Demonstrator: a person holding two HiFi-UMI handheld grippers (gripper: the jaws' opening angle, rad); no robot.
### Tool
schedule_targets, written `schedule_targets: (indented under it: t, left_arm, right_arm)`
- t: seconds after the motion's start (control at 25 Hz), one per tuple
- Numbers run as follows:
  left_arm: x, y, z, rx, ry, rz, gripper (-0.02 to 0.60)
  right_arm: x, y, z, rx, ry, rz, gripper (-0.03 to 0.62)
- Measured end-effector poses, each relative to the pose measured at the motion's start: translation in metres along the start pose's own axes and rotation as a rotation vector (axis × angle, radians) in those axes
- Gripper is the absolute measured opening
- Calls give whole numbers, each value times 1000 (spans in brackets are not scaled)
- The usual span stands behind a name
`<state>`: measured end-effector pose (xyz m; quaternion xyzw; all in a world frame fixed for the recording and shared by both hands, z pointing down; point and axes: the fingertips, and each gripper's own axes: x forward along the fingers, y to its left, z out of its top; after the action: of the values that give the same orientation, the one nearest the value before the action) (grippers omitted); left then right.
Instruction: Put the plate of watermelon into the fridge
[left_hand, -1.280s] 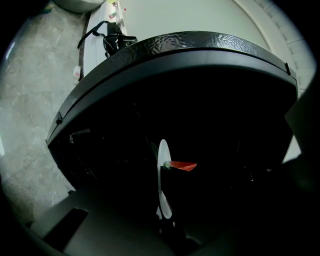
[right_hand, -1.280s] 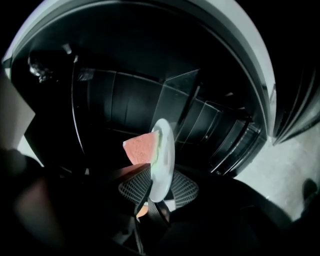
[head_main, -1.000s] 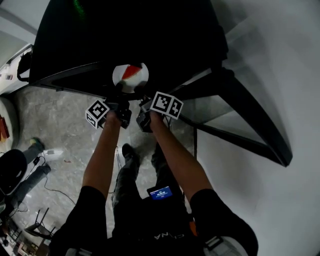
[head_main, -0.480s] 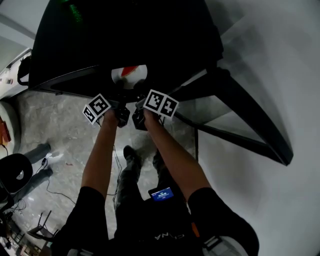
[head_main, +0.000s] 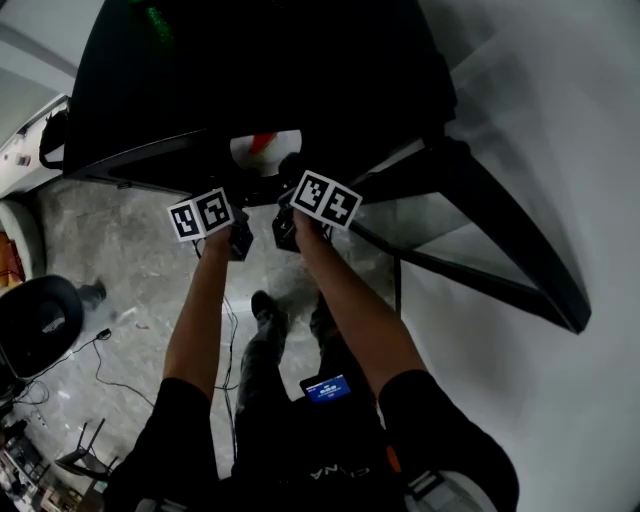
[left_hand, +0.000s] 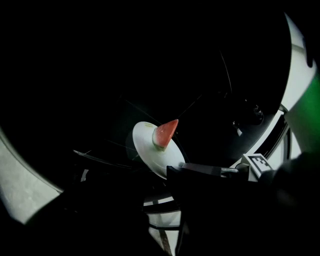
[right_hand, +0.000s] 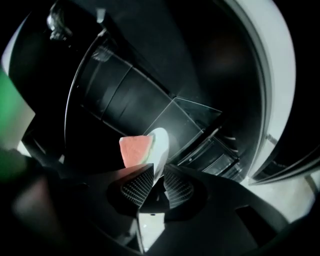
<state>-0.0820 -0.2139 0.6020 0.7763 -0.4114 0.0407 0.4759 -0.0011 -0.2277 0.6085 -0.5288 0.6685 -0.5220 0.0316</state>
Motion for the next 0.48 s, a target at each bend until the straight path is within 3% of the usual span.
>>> schedule_targets:
  t: [0.12,0.48]
  left_arm:
    - [-1,2,1,69,-6,41,103]
    - [-5,3,0,171,-10,118,115]
  right_arm:
    - [1,4,-2,-97,16,-19,66]
    - [-2,5,2,-453,40,-164,114]
